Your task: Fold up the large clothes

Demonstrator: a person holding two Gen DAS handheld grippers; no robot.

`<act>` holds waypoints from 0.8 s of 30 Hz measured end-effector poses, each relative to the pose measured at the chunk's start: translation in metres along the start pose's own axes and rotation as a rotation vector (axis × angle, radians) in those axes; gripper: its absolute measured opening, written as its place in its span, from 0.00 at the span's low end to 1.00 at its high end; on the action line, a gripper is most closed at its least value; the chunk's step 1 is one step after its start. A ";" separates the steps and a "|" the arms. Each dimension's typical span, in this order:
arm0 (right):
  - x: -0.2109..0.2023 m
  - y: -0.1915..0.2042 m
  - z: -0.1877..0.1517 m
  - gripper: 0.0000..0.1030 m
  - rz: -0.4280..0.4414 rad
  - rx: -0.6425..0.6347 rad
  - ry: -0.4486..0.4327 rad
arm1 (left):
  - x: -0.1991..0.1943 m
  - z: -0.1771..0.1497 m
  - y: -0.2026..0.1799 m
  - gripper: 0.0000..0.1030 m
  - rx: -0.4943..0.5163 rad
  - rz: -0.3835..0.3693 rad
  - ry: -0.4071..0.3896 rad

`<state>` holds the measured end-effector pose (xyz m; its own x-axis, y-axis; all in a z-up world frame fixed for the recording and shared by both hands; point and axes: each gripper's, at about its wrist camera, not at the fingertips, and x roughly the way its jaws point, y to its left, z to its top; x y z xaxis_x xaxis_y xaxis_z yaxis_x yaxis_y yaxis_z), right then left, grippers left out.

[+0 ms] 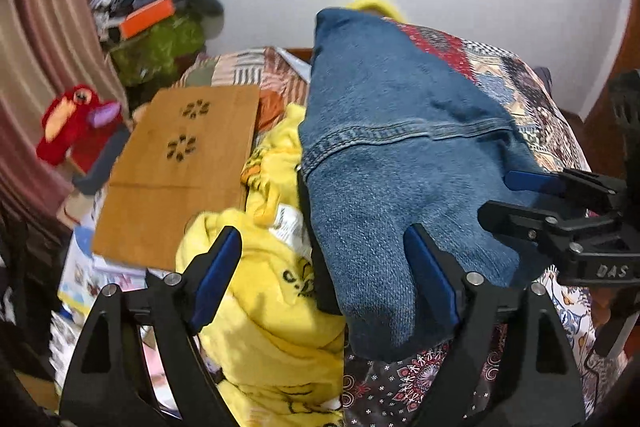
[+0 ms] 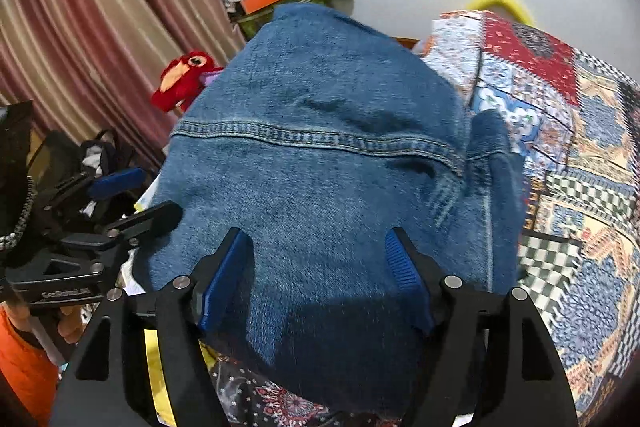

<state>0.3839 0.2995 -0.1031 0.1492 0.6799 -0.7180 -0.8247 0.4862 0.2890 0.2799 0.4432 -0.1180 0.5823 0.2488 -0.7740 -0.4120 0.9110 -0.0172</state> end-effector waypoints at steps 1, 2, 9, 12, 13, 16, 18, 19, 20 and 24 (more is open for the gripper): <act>0.004 0.003 0.001 0.68 0.010 -0.005 0.006 | 0.002 -0.003 0.005 0.88 -0.019 -0.004 0.001; 0.006 0.004 0.001 0.68 0.015 -0.007 0.010 | 0.006 -0.005 0.012 0.92 -0.046 -0.014 0.009; -0.009 0.002 0.000 0.66 -0.040 -0.011 -0.007 | 0.001 -0.001 0.013 0.92 -0.074 -0.086 0.009; -0.024 -0.005 -0.004 0.66 -0.061 -0.004 -0.010 | -0.008 0.005 -0.005 0.92 -0.017 -0.030 -0.019; -0.030 -0.009 -0.006 0.66 -0.065 0.004 -0.015 | -0.012 0.007 -0.011 0.92 0.001 -0.007 -0.028; -0.046 -0.022 -0.013 0.66 -0.082 0.034 -0.036 | -0.018 0.010 -0.023 0.92 0.019 0.026 -0.034; -0.054 -0.030 -0.017 0.66 -0.090 0.052 -0.042 | -0.021 0.012 -0.027 0.92 0.015 0.023 -0.031; -0.057 -0.033 -0.020 0.66 -0.097 0.058 -0.044 | -0.022 0.012 -0.029 0.92 0.011 0.016 -0.030; -0.062 -0.037 -0.023 0.66 -0.110 0.065 -0.047 | -0.024 0.013 -0.030 0.92 0.008 0.013 -0.029; -0.080 -0.044 -0.029 0.66 -0.128 0.077 -0.058 | -0.038 0.014 -0.040 0.92 -0.006 0.009 -0.043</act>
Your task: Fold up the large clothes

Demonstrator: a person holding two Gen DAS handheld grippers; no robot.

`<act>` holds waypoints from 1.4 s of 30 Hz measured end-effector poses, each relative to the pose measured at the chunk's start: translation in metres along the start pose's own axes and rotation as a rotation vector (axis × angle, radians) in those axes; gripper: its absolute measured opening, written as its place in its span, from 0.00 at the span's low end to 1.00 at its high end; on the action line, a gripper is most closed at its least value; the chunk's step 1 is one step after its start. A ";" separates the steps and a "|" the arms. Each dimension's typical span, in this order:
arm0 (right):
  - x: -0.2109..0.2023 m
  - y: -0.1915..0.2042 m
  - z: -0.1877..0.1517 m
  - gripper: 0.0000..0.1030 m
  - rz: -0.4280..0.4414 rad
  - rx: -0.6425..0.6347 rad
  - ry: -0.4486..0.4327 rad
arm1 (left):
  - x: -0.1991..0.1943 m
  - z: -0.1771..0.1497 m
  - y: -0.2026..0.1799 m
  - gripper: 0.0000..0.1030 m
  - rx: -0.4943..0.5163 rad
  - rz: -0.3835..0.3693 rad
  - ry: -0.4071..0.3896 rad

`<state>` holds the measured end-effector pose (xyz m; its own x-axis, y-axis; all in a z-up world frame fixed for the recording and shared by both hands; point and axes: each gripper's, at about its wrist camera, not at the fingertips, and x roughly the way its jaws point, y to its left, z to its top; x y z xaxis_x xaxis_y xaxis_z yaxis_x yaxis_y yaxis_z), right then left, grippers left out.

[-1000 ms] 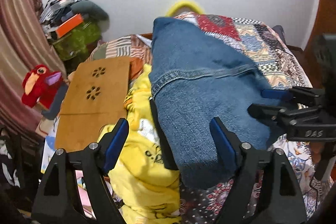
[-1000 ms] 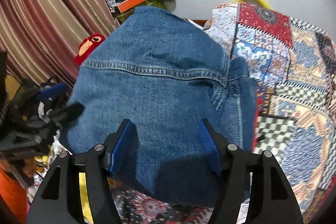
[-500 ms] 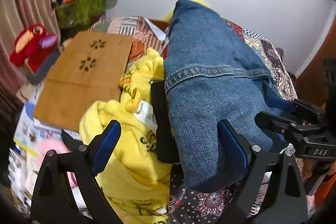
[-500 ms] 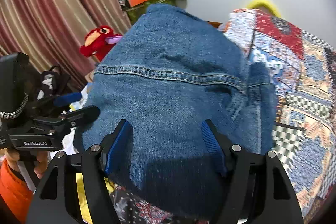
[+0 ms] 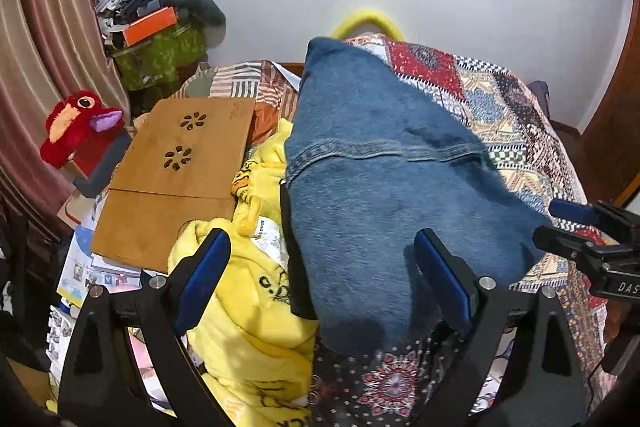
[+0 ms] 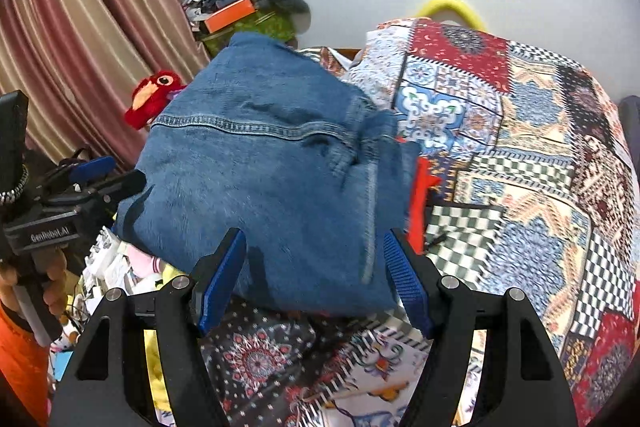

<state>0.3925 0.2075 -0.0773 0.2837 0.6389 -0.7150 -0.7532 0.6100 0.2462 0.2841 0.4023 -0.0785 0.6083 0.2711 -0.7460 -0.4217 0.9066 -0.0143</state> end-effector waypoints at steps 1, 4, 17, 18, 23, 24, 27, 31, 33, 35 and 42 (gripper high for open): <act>-0.006 -0.003 -0.002 0.66 -0.002 0.003 -0.008 | -0.008 0.001 -0.003 0.91 -0.006 -0.001 -0.014; -0.030 -0.004 -0.006 0.66 -0.018 0.006 -0.052 | -0.041 0.002 -0.013 0.91 -0.013 -0.018 -0.087; -0.212 0.059 -0.038 0.66 -0.052 -0.139 -0.519 | -0.232 -0.039 -0.066 0.91 0.018 -0.051 -0.518; -0.224 0.063 -0.043 0.66 -0.048 -0.146 -0.552 | -0.248 -0.048 -0.070 0.91 0.021 -0.038 -0.562; -0.268 0.082 -0.068 0.66 -0.023 -0.170 -0.681 | -0.296 -0.082 -0.080 0.91 0.018 -0.014 -0.678; -0.273 0.086 -0.072 0.66 -0.020 -0.176 -0.700 | -0.304 -0.089 -0.082 0.91 0.019 -0.014 -0.695; -0.284 0.094 -0.087 0.67 -0.010 -0.181 -0.735 | -0.323 -0.110 -0.091 0.91 0.027 -0.014 -0.736; -0.291 0.102 -0.102 0.71 -0.022 -0.184 -0.768 | -0.334 -0.132 -0.101 0.91 0.027 0.023 -0.764; -0.290 0.103 -0.106 0.74 -0.029 -0.190 -0.772 | -0.333 -0.139 -0.103 0.91 0.018 0.034 -0.766; -0.288 0.105 -0.109 0.82 -0.047 -0.189 -0.774 | -0.334 -0.146 -0.105 0.92 0.003 0.033 -0.766; -0.287 0.103 -0.111 0.95 -0.079 -0.160 -0.776 | -0.333 -0.157 -0.104 0.96 -0.031 0.039 -0.741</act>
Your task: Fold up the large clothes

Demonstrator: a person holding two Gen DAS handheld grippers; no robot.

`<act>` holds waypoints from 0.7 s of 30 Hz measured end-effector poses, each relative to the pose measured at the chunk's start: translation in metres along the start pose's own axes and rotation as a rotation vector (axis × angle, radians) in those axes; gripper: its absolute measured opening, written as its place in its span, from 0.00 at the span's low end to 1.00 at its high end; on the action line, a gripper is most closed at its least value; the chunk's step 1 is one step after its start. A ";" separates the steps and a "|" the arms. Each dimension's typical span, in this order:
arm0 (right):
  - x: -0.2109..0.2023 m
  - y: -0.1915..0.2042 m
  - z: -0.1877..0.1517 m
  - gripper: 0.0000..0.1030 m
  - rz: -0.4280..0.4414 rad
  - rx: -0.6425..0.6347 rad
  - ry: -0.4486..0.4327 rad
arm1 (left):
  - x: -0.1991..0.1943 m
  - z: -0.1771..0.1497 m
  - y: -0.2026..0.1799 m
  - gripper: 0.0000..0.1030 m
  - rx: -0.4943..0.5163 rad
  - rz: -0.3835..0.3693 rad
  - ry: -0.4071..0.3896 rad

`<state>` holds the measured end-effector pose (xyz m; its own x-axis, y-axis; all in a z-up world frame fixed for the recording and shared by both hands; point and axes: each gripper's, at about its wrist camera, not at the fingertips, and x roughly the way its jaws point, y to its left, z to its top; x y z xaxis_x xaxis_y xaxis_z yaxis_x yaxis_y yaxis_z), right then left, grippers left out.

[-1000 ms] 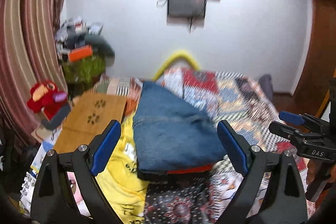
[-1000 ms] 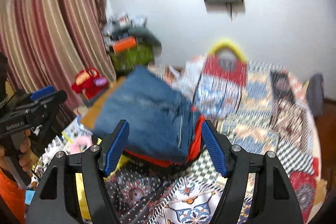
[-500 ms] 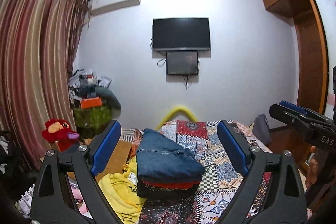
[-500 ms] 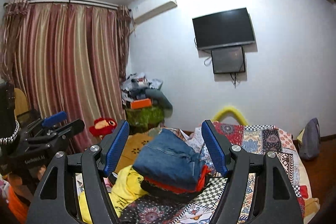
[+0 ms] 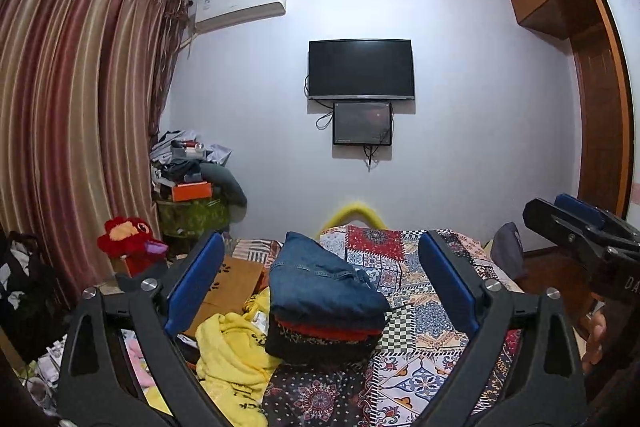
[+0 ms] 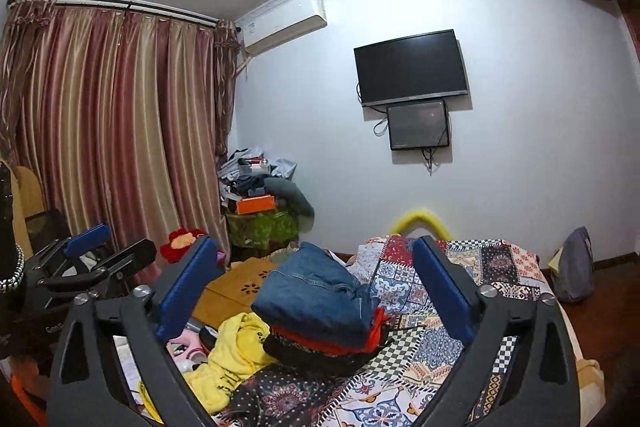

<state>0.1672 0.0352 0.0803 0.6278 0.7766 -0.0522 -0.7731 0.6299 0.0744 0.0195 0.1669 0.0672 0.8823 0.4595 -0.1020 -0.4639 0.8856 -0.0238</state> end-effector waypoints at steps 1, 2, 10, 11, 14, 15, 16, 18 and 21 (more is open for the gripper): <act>0.002 -0.001 0.000 0.95 -0.004 0.001 0.005 | 0.001 -0.001 0.001 0.96 -0.002 -0.002 0.002; 0.003 -0.002 -0.001 0.95 -0.007 0.000 0.010 | 0.002 -0.001 0.002 0.96 -0.004 -0.002 0.004; -0.003 -0.003 -0.010 0.95 -0.016 -0.003 0.021 | 0.011 -0.008 0.002 0.96 0.009 0.000 0.017; -0.002 -0.003 -0.009 0.95 -0.017 -0.003 0.024 | 0.011 -0.008 0.001 0.96 0.009 0.000 0.017; -0.004 -0.003 -0.013 0.95 -0.027 -0.007 0.030 | 0.012 -0.008 0.001 0.96 0.011 0.001 0.017; -0.004 -0.003 -0.015 0.95 -0.029 -0.007 0.032 | 0.013 -0.009 0.001 0.96 0.011 -0.002 0.019; -0.004 -0.003 -0.016 0.95 -0.029 -0.006 0.036 | 0.013 -0.009 0.001 0.96 0.010 -0.004 0.021; -0.003 -0.005 -0.017 0.95 -0.031 -0.001 0.044 | 0.016 -0.010 0.002 0.96 0.009 -0.005 0.026; -0.003 -0.006 -0.019 0.95 -0.032 0.003 0.054 | 0.020 -0.012 0.003 0.96 0.004 -0.010 0.034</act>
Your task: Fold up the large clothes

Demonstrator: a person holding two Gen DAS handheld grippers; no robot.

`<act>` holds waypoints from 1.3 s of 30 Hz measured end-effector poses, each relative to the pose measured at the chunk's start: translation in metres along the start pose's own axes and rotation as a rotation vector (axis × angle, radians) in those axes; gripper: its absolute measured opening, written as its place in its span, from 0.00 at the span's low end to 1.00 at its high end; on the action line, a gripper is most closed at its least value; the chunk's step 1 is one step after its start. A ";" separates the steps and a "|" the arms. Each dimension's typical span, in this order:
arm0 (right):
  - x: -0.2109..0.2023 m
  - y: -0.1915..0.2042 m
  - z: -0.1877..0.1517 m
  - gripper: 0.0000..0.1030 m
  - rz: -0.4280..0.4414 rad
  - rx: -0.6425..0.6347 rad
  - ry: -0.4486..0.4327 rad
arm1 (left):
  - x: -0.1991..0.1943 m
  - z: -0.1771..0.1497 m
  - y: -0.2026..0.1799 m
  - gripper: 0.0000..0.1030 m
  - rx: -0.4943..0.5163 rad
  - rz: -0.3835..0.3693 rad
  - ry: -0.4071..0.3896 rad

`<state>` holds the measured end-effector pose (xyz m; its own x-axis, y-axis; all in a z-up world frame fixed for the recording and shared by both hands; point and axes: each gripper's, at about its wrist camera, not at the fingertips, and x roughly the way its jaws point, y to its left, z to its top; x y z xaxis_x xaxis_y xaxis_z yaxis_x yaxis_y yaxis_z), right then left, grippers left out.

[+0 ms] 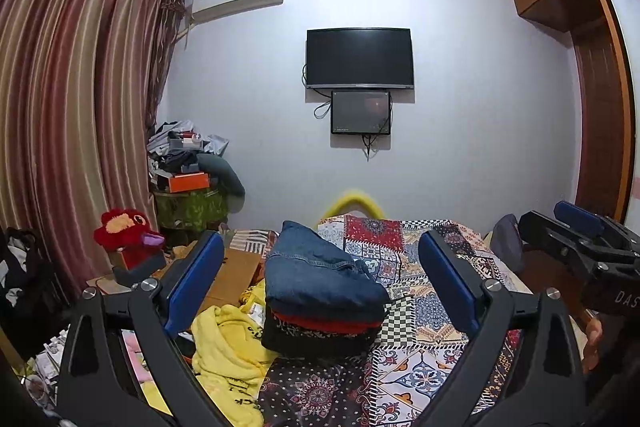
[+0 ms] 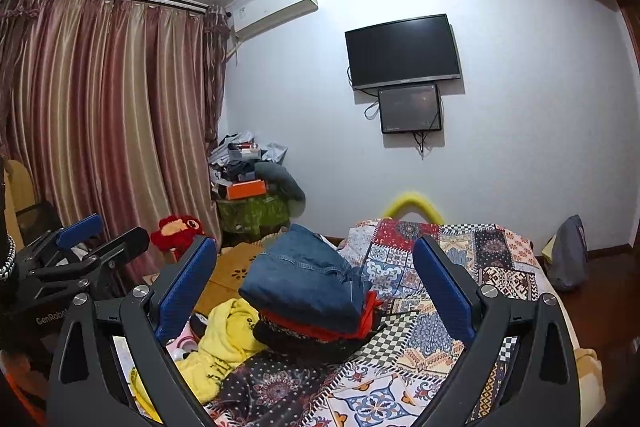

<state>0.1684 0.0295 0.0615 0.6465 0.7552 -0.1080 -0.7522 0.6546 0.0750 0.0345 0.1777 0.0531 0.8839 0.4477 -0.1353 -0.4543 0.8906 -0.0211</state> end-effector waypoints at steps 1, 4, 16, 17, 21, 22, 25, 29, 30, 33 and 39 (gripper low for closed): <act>0.000 0.000 0.001 0.95 -0.001 0.000 0.002 | 0.001 0.000 0.000 0.96 -0.001 -0.001 0.001; -0.002 -0.001 0.001 0.95 -0.007 -0.002 0.002 | 0.003 -0.001 0.002 0.96 -0.004 -0.005 0.006; -0.003 -0.003 0.002 0.95 -0.008 0.007 0.016 | 0.009 -0.004 0.003 0.96 -0.009 -0.017 0.025; -0.004 -0.003 0.003 0.95 -0.007 0.008 0.017 | 0.010 -0.004 0.003 0.96 -0.010 -0.017 0.026; -0.003 -0.003 0.003 0.95 -0.007 0.008 0.016 | 0.012 -0.005 0.003 0.96 -0.015 -0.031 0.032; -0.003 -0.003 0.003 0.95 -0.007 0.008 0.016 | 0.013 -0.005 0.003 0.96 -0.016 -0.036 0.035; -0.003 -0.004 0.004 0.95 -0.006 0.010 0.016 | 0.013 -0.005 0.002 0.96 -0.015 -0.051 0.041; -0.003 -0.003 0.003 0.95 -0.007 0.009 0.014 | 0.014 -0.006 0.003 0.96 -0.027 -0.063 0.047; -0.003 -0.003 0.003 0.95 -0.008 0.009 0.015 | 0.015 -0.006 0.003 0.96 -0.029 -0.064 0.048; -0.003 -0.003 0.003 0.95 -0.009 0.008 0.015 | 0.016 -0.006 0.004 0.96 -0.032 -0.074 0.055; -0.002 -0.002 0.003 0.95 -0.011 0.007 0.015 | 0.018 -0.006 0.006 0.96 -0.043 -0.082 0.062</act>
<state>0.1690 0.0263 0.0647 0.6524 0.7477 -0.1241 -0.7444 0.6629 0.0809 0.0468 0.1903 0.0446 0.9104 0.3664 -0.1920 -0.3862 0.9192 -0.0772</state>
